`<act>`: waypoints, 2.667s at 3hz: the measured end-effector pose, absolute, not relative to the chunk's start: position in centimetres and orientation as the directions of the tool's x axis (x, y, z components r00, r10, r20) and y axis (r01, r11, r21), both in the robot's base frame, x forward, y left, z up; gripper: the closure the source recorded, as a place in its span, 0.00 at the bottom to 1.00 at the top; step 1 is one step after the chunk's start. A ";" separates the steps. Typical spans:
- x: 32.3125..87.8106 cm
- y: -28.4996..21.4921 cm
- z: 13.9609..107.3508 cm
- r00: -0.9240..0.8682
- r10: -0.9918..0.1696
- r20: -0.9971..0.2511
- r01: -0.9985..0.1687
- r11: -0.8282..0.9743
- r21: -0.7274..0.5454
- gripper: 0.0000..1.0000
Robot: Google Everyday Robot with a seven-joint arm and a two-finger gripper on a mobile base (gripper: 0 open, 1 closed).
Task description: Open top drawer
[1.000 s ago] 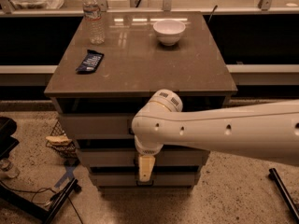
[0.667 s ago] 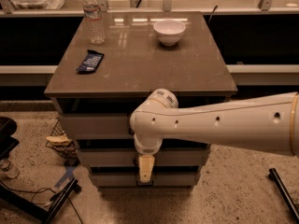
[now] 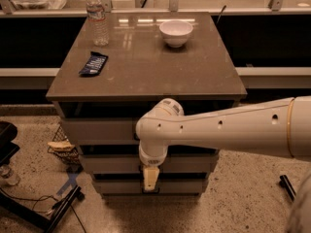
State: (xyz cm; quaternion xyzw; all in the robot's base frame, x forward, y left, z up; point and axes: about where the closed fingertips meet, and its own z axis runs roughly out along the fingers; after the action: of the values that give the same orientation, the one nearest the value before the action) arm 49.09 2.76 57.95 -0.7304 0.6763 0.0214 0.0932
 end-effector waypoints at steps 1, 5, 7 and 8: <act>49.0 2.7 57.9 0.085 -0.984 -0.156 -0.992 -0.069 -0.106 0.39; 49.0 2.7 58.3 0.085 -0.984 -0.156 -0.992 -0.069 -0.106 1.00; 47.5 2.2 58.9 0.071 -0.986 -0.149 -0.991 -0.053 -0.120 1.00; 47.3 2.1 59.0 0.069 -0.987 -0.148 -0.991 -0.051 -0.122 1.00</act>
Offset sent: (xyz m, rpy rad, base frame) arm -0.0004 -0.0003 -0.0005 -0.0013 0.0009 0.0006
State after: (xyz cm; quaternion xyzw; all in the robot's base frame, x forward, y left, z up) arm 47.30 2.10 59.04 -0.7249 0.6822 0.0120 0.0954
